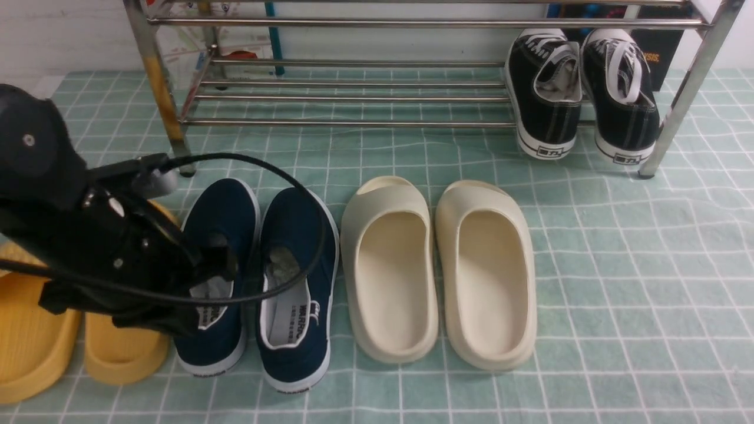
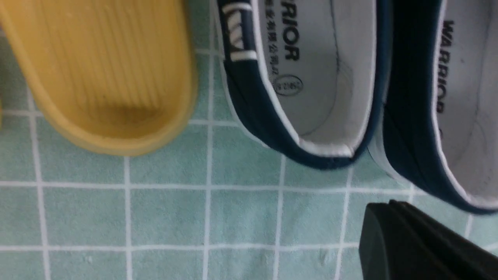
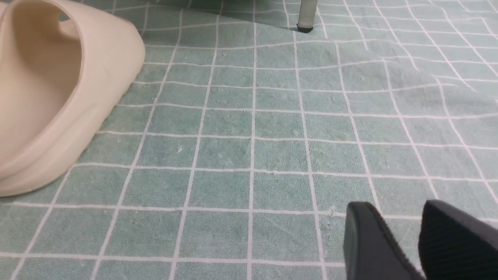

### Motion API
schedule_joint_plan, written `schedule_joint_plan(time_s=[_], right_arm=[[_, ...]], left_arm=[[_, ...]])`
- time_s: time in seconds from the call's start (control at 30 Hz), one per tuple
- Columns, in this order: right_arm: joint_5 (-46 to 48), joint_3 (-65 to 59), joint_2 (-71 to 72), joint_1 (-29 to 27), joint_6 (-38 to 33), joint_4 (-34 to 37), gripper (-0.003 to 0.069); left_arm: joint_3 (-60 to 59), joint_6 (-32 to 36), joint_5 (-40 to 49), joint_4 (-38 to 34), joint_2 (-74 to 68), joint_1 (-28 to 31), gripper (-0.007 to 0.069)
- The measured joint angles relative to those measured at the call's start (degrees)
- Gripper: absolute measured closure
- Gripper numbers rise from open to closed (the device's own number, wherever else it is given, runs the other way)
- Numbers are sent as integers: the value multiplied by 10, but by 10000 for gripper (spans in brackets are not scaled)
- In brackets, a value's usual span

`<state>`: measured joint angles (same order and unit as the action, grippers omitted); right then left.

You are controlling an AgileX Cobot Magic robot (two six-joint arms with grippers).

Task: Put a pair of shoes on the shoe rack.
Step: Use the left arm to grab the shoe closest to it

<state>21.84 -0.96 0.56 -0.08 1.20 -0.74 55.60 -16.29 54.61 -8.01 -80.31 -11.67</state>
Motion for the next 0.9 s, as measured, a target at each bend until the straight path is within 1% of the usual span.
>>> schedule_joint_plan(time_s=[0.07,0.1,0.13,0.17,0.2,0.23,0.27,0.3,0.33,0.37,0.43,0.47,0.53,0.57,0.6,0.63,0.7,0.77,0.9], right_arm=[[0,0,0,0,0,0,421],[0,0,0,0,0,0,421],[0,0,0,0,0,0,421],[0,0,0,0,0,0,421],[0,0,0,0,1,0,421],[0,0,0,0,1,0,421],[0,0,0,0,1,0,421],[0,0,0,0,1,0,421],[0,0,0,0,1,0,421],[0,0,0,0,1,0,421],[0,0,0,0,1,0,421],[0,0,0,0,1,0,421],[0,0,0,0,1,0,421],[0,0,0,0,1,0,421],[0,0,0,0,1,0,421],[0,0,0,0,1,0,421],[0,0,0,0,1,0,421],[0,0,0,0,1,0,421],[0,0,0,0,1,0,421]], left_arm=[[8,-32,-16,36,-19,-1,632],[9,-35,-17,40,-21,-1,629],[16,-56,-27,69,-37,-1,593],[20,-64,-34,80,-46,-1,556],[22,-71,-43,86,-59,-1,489],[22,-71,-43,86,-59,-1,489],[22,-74,-50,89,-68,-1,435],[22,-74,-53,92,-74,-1,402],[22,-77,-61,95,-89,-1,329],[22,-79,-68,97,-100,-1,286],[22,-90,-83,101,-120,-1,235],[22,-99,-92,107,-131,-1,228],[22,-113,-100,114,-143,-1,243],[22,-118,-103,120,-148,-1,264],[22,-124,-106,126,-153,-1,302],[22,-127,-106,132,-157,-1,354],[23,-132,-107,144,-158,-1,505],[28,-133,-103,153,-153,-1,612],[45,-133,-93,154,-119,-1,606]])
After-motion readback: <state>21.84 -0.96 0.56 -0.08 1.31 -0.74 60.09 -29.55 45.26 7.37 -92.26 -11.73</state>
